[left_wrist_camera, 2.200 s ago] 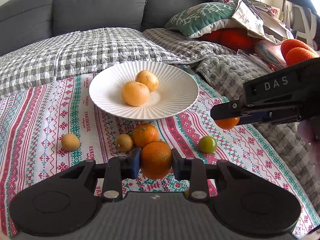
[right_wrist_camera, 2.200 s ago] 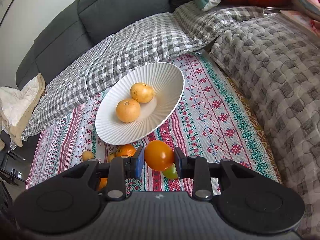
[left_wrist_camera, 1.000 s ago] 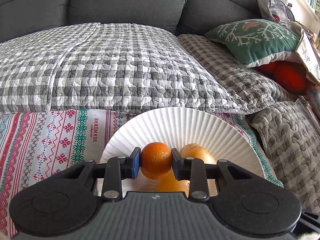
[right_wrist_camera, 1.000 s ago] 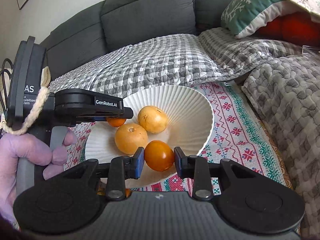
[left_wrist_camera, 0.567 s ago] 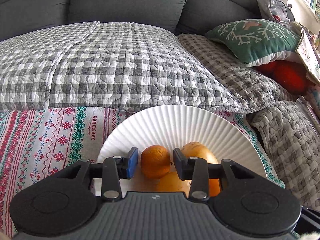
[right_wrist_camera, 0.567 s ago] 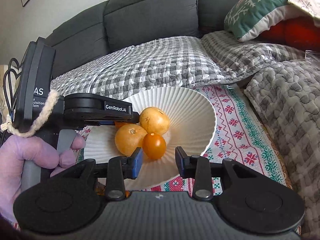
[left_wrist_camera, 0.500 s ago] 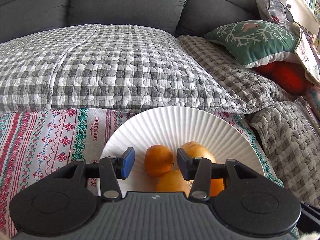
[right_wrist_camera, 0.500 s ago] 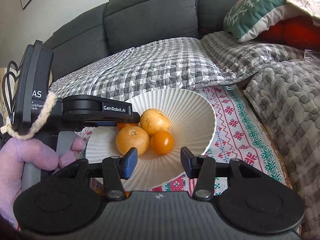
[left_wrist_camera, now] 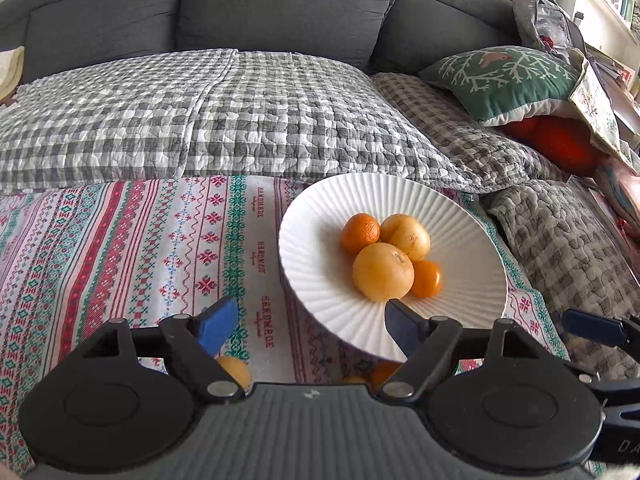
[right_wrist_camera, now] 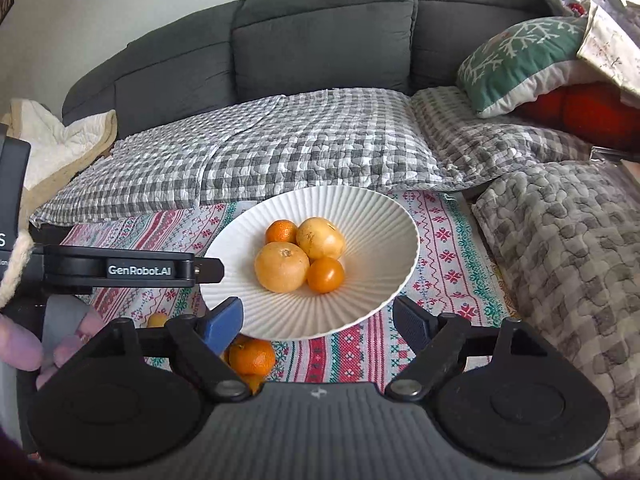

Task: Organize fruits
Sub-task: 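Open both tools to drop the fruits onto the plate, then withdraw both tools from the plate back over the loose fruit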

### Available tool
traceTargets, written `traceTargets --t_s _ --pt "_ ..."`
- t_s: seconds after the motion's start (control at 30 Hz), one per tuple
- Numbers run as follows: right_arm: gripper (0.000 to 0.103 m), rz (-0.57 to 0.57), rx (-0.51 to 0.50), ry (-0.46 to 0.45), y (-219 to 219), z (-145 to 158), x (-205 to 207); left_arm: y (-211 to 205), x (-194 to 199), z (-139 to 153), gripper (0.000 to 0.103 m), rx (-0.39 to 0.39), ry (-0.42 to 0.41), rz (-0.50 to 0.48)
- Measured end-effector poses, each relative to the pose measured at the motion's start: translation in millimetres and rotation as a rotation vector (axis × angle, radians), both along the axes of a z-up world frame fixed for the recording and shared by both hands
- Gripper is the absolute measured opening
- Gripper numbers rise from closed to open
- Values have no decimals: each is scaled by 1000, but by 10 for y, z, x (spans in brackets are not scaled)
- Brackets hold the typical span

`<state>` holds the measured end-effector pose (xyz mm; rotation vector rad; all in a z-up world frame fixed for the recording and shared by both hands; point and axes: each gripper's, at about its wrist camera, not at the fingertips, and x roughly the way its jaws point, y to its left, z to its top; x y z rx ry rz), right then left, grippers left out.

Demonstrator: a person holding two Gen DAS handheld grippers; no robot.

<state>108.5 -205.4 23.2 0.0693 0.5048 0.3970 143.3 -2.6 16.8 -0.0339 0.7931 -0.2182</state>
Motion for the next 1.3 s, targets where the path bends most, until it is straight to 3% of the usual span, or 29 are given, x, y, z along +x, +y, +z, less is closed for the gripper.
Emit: traceTargets --t_s 0.13,0.33,0.67,0.9,1.3 --pt "85 -34 -40 41 -60 0 -100 135 -295 78 80 29 20 18" --pt "91 -63 1 105 -194 8 -263 263 -704 147 87 98 8 5" --pt "98 -72 -12 62 -313 15 -522 333 -1162 83 95 148 -62 -66" --pt "100 -81 93 128 -469 -42 -594 338 -1308 72 95 169 -78 -108" --pt "100 -77 59 140 -460 -111 -664 338 -1358 97 95 141 -55 -103"
